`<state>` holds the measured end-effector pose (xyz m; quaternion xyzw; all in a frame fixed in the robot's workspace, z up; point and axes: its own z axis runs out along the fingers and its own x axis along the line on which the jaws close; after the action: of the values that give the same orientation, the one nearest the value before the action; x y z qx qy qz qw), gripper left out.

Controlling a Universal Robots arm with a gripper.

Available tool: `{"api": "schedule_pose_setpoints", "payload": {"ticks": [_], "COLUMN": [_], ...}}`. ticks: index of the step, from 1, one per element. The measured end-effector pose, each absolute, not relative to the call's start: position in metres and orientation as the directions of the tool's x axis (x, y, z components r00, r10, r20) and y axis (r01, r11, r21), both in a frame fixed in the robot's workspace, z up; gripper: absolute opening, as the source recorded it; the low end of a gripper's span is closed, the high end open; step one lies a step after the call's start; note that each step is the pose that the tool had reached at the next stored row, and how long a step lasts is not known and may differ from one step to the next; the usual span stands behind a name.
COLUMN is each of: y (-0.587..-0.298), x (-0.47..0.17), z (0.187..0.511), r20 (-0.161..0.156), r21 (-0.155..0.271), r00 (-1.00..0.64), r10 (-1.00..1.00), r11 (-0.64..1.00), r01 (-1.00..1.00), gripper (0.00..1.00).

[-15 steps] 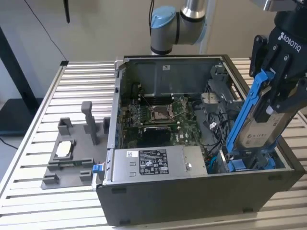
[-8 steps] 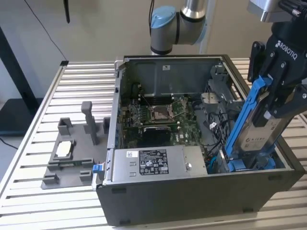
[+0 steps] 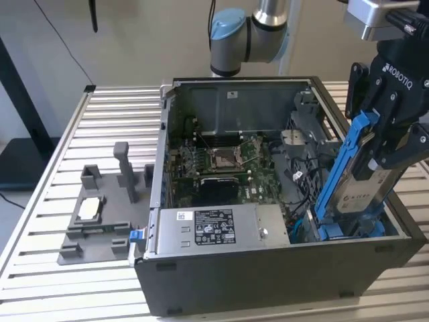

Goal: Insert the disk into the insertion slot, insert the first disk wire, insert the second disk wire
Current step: 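Insert the disk into the insertion slot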

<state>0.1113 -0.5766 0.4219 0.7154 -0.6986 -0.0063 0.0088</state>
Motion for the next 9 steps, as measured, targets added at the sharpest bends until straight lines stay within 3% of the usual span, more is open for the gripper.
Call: {"api": "schedule_pose_setpoints", "payload": {"ticks": [9], "y": [-0.5753], "x": [0.112], "z": [0.4144], "r20": [-0.031], "r21": [0.021], "r00": [0.026], "r10": [-0.999], "r11": [-0.027], "r01": [-0.999], "gripper": [0.33]}}
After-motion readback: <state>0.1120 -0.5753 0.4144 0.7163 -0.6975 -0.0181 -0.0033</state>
